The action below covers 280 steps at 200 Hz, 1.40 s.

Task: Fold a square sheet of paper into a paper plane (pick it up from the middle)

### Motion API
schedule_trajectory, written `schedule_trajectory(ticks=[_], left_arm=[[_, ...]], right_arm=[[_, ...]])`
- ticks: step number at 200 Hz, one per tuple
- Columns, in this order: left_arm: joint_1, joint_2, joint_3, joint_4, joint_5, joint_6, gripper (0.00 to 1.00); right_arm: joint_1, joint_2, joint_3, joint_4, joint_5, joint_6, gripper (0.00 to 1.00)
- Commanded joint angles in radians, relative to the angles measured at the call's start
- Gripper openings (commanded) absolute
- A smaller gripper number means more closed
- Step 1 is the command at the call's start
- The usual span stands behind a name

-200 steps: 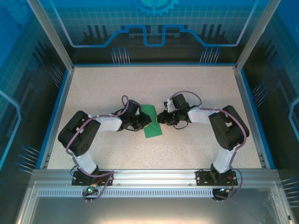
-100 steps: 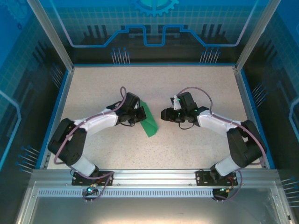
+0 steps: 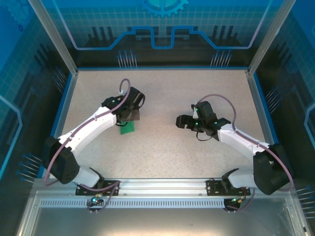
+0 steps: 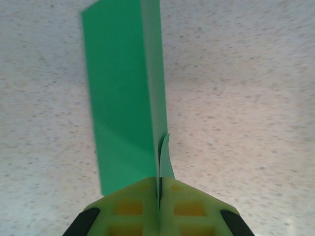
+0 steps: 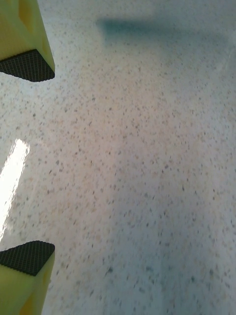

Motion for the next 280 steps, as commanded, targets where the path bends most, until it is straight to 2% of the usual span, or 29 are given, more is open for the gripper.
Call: schedule_trajectory(ticks=[1, 66, 117, 138, 154, 201, 236, 280], left_arm=[[-0.038, 0.095, 0.042, -0.116, -0.151, 0.023, 0.04], [-0.144, 0.419, 0.180, -0.127, -0.214, -0.031, 0.04], [-0.229, 0.610, 0.322, -0.147, -0.168, -0.084, 0.08], [-0.250, 0.655, 0.364, -0.134, -0.110, -0.091, 0.12], [-0.259, 0.673, 0.379, -0.109, -0.053, -0.094, 0.15], [-0.268, 0.683, 0.409, -0.056, 0.075, -0.077, 0.33], [-0.267, 0.609, 0.401, 0.023, 0.202, -0.053, 0.47], [-0.241, 0.489, 0.347, 0.121, 0.398, -0.032, 0.59]], right_arm=[[-0.023, -0.051, -0.026, -0.037, 0.066, 0.021, 0.90], [-0.071, -0.115, -0.051, -0.099, 0.082, 0.055, 0.90], [-0.082, -0.126, -0.069, -0.111, 0.083, 0.075, 0.90], [-0.087, -0.129, -0.076, -0.113, 0.085, 0.077, 0.90], [-0.090, -0.131, -0.077, -0.118, 0.087, 0.078, 0.90], [-0.091, -0.128, -0.087, -0.120, 0.092, 0.077, 0.91], [-0.091, -0.115, -0.086, -0.113, 0.076, 0.073, 0.91], [-0.082, -0.090, -0.062, -0.088, 0.016, 0.052, 0.91]])
